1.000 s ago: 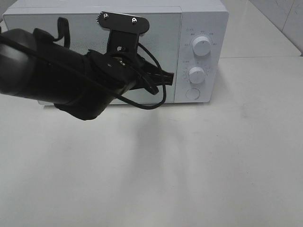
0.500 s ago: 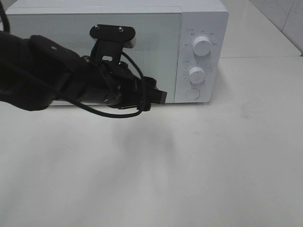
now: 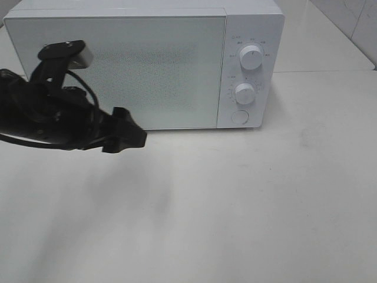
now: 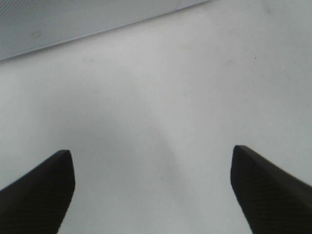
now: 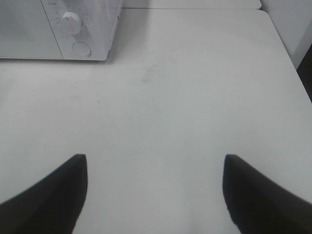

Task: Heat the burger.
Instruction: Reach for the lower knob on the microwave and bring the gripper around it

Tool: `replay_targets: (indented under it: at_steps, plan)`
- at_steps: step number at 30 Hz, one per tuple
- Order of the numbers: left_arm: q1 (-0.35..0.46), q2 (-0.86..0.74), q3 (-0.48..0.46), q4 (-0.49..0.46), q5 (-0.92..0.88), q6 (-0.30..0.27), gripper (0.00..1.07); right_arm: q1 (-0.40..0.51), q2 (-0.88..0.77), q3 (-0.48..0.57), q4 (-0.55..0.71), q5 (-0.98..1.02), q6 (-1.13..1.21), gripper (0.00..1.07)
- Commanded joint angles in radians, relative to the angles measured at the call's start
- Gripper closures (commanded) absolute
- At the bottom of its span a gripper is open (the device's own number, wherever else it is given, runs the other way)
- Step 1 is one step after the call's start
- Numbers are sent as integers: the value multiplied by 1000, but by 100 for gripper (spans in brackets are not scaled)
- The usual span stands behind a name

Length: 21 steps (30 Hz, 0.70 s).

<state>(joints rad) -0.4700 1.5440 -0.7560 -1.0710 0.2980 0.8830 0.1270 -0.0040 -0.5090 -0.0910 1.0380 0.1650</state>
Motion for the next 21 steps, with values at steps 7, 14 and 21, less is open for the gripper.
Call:
replay_targets:
  at_steps: [7, 14, 21]
  plan:
    - [250, -215, 12, 806, 272, -650, 26, -7, -26, 2, 0, 0, -12, 34]
    - [372, -332, 12, 835, 365, -691, 26, -7, -26, 2, 0, 0, -12, 34]
    - [442, -512, 15, 926, 473, -778, 19, -7, -26, 2, 0, 0, -12, 34]
